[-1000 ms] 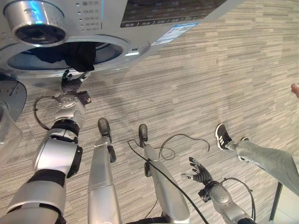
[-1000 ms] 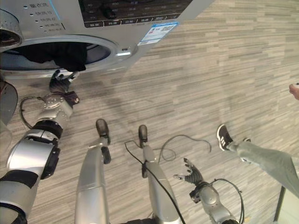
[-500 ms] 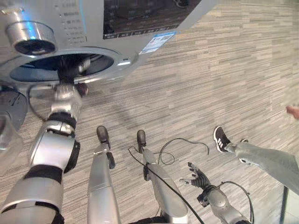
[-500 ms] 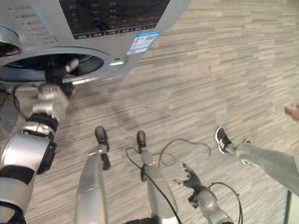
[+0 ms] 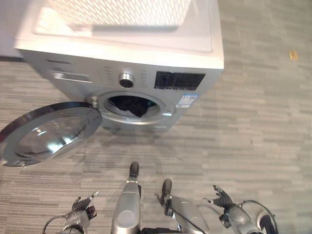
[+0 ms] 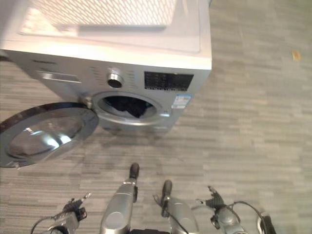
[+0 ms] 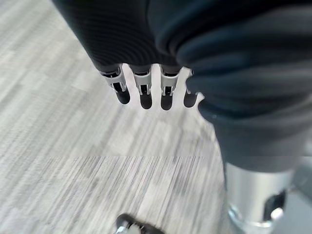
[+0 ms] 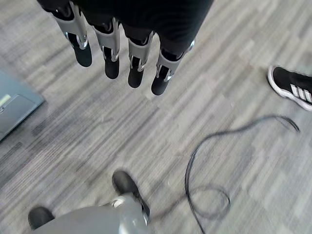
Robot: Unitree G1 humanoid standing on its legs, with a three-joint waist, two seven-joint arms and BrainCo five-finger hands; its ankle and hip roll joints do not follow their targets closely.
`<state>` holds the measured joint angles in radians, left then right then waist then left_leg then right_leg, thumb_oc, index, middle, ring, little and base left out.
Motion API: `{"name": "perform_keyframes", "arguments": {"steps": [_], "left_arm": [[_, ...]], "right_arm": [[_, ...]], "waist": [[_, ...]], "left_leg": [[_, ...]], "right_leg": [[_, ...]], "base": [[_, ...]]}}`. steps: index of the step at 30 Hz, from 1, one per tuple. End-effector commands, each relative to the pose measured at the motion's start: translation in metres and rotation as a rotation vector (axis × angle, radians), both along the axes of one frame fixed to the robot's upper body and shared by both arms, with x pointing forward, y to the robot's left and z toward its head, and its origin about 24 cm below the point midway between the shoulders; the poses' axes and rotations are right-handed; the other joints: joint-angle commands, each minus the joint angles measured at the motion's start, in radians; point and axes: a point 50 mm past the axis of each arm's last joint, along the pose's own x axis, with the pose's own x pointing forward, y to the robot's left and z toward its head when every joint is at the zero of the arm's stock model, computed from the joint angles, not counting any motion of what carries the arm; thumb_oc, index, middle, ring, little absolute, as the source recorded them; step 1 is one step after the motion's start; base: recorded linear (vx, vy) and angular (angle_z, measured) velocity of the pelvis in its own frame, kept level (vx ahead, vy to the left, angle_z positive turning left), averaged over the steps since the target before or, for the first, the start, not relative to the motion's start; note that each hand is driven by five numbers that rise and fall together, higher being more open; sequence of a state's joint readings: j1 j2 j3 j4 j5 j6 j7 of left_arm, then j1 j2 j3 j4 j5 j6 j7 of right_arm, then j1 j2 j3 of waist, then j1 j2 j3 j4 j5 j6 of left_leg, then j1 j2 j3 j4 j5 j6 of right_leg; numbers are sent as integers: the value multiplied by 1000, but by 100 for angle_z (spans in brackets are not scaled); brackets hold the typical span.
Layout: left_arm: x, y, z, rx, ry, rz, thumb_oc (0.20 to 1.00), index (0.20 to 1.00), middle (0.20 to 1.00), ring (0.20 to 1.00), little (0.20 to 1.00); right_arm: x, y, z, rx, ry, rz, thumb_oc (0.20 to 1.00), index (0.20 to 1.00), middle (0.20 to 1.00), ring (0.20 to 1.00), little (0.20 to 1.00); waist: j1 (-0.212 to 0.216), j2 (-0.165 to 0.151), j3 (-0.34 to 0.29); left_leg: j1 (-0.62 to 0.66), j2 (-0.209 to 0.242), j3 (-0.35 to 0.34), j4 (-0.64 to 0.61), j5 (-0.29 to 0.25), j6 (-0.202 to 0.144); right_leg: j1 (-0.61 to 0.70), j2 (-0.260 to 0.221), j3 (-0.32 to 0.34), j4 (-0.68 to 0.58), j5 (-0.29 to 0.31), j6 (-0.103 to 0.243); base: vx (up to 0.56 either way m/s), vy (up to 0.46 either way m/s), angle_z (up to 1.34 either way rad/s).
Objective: Grab the laundry basket,head to the washer,open it,put in the laundry and shut it.
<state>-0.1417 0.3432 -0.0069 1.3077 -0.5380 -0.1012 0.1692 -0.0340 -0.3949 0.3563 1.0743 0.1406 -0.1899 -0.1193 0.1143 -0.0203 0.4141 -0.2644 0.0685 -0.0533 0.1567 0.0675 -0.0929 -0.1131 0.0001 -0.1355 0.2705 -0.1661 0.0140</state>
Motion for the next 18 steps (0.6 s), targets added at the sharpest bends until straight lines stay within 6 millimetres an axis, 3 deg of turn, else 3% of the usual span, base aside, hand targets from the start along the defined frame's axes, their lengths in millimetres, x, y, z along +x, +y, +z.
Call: {"name": "perform_keyframes", "arguments": {"steps": [1, 4, 6, 7, 9, 10, 11, 12, 13, 15, 17, 18], "left_arm": [[65, -13, 28, 57, -220, -166, 1000, 1000, 1000, 1000, 1000], [61, -20, 29, 50, -277, -240, 1000, 1000, 1000, 1000, 1000], [66, -26, 32, 27, -306, -291, 1000, 1000, 1000, 1000, 1000], [64, -27, 35, 46, -321, -336, 1000, 1000, 1000, 1000, 1000], [63, -34, 33, 50, -313, -394, 1000, 1000, 1000, 1000, 1000], [67, -37, 38, 59, -338, -425, 1000, 1000, 1000, 1000, 1000], [67, -37, 38, 59, -338, -426, 1000, 1000, 1000, 1000, 1000], [69, -40, 41, 50, -369, -432, 1000, 1000, 1000, 1000, 1000], [69, -40, 41, 50, -370, -432, 1000, 1000, 1000, 1000, 1000], [68, -41, 46, 42, -409, -441, 1000, 1000, 1000, 1000, 1000], [66, -42, 47, 32, -417, -449, 1000, 1000, 1000, 1000, 1000], [63, -43, 47, 13, -415, -478, 1000, 1000, 1000, 1000, 1000]], "right_arm": [[-1, -17, 11, -47, -55, -21, 1000, 1000, 1000, 1000, 1000], [-11, -35, 14, -87, -38, -44, 1000, 1000, 1000, 1000, 1000], [-14, -47, 18, -121, -27, -54, 1000, 1000, 1000, 1000, 1000], [-24, -59, 19, -140, 6, -96, 1000, 1000, 1000, 1000, 1000], [-37, -68, 17, -148, 35, -150, 1000, 1000, 1000, 1000, 1000], [-45, -75, 18, -147, 46, -203, 1000, 1000, 1000, 1000, 1000], [-45, -75, 18, -147, 46, -203, 1000, 1000, 1000, 1000, 1000], [-60, -80, 15, -138, 82, -259, 1000, 1000, 1000, 1000, 1000], [-60, -80, 15, -138, 81, -259, 1000, 1000, 1000, 1000, 1000], [-75, -83, 12, -132, 125, -299, 1000, 1000, 1000, 1000, 1000], [-76, -81, 11, -127, 127, -297, 1000, 1000, 1000, 1000, 1000], [-77, -78, 9, -126, 145, -282, 1000, 1000, 1000, 1000, 1000]], "waist": [[-33, 5, 28], [-22, 24, 17], [-38, 10, 20], [-48, -14, -12], [-76, -13, -53], [-88, -12, -69], [-89, -12, -71], [-102, 18, -111], [-102, 17, -112], [-112, 70, -168], [-111, 80, -174], [-112, 85, -186]], "left_leg": [[-148, 52, -42, -29, 249, -26], [-130, 59, -39, -102, 303, -40], [-133, 61, 37, -40, 255, -23], [-90, 1, 13, 124, 134, -2], [-22, 39, 37, 120, 103, 0], [20, 82, 44, 119, 108, -7], [19, 81, 44, 116, 111, -6], [127, 131, 48, 12, 127, -22], [126, 130, 48, 9, 131, -21], [205, 161, 77, -207, 137, -37], [212, 155, 81, -236, 135, -39], [217, 128, 59, -244, 110, -39]], "right_leg": [[27, 59, 16, -26, -15, -27], [51, 60, -25, -80, 14, -26], [50, 17, -58, -106, 43, -21], [36, -46, -75, -161, 107, -2], [47, -90, -106, -200, 144, 21], [56, -116, -120, -208, 156, 32], [55, -116, -120, -209, 158, 32], [71, -129, -144, -213, 153, 49], [69, -130, -145, -214, 155, 49], [75, -133, -170, -186, 138, 70], [75, -139, -176, -173, 136, 73], [83, -157, -181, -174, 149, 85]], "base": [[-130, -158, 63], [-183, -143, 66], [-331, -83, 75], [-345, -18, 141], [-194, 92, 113], [-74, 117, 78], [-21, 220, 94], [12, 152, 105], [35, 242, 97], [59, 249, 48], [12, 224, 99], [13, 316, 85]]}}
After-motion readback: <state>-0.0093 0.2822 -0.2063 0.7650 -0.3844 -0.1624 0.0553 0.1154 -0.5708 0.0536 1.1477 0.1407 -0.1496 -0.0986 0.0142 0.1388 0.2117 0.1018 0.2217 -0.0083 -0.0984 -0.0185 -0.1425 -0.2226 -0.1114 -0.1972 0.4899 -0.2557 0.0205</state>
